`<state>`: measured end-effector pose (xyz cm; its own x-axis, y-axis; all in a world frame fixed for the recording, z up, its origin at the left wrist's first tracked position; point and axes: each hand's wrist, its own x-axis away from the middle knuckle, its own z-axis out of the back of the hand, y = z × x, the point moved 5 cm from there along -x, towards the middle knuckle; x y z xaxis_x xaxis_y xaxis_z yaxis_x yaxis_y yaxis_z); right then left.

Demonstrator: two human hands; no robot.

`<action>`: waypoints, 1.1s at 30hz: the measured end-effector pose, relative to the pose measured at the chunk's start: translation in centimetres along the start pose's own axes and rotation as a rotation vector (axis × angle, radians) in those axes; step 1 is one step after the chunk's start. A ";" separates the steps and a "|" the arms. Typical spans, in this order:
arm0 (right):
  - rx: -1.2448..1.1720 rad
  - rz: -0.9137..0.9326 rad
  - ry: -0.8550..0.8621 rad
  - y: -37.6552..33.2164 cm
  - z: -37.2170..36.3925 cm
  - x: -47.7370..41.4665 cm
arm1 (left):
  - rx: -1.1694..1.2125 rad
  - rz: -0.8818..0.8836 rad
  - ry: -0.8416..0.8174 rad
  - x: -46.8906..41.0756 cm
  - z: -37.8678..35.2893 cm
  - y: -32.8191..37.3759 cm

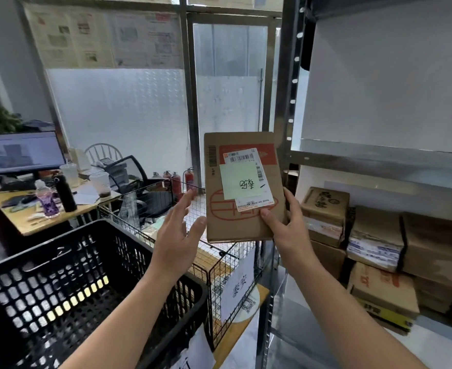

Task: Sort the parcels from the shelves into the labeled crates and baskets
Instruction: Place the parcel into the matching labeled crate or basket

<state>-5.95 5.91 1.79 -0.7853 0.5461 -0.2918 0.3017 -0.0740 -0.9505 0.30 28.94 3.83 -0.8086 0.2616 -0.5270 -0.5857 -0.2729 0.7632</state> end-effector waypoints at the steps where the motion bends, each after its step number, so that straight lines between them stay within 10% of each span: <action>1: 0.005 0.005 -0.014 0.3 -0.5 -1.0 | -0.021 0.008 0.010 -0.7 0.3 -0.6; 19: 0.555 -0.244 -0.745 16.4 -16.8 -25.6 | -0.661 0.554 0.067 -11.8 1.6 -22.4; 33: 0.931 -0.248 -1.216 20.4 -25.2 -32.2 | -0.812 0.758 0.043 -12.9 2.9 -25.7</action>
<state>39.13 7.89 -5.47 -0.8528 -0.3260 0.4081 0.0332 -0.8135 -0.5806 25.93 35.25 -7.97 -0.9647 -0.2582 -0.0523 0.2117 -0.8777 0.4299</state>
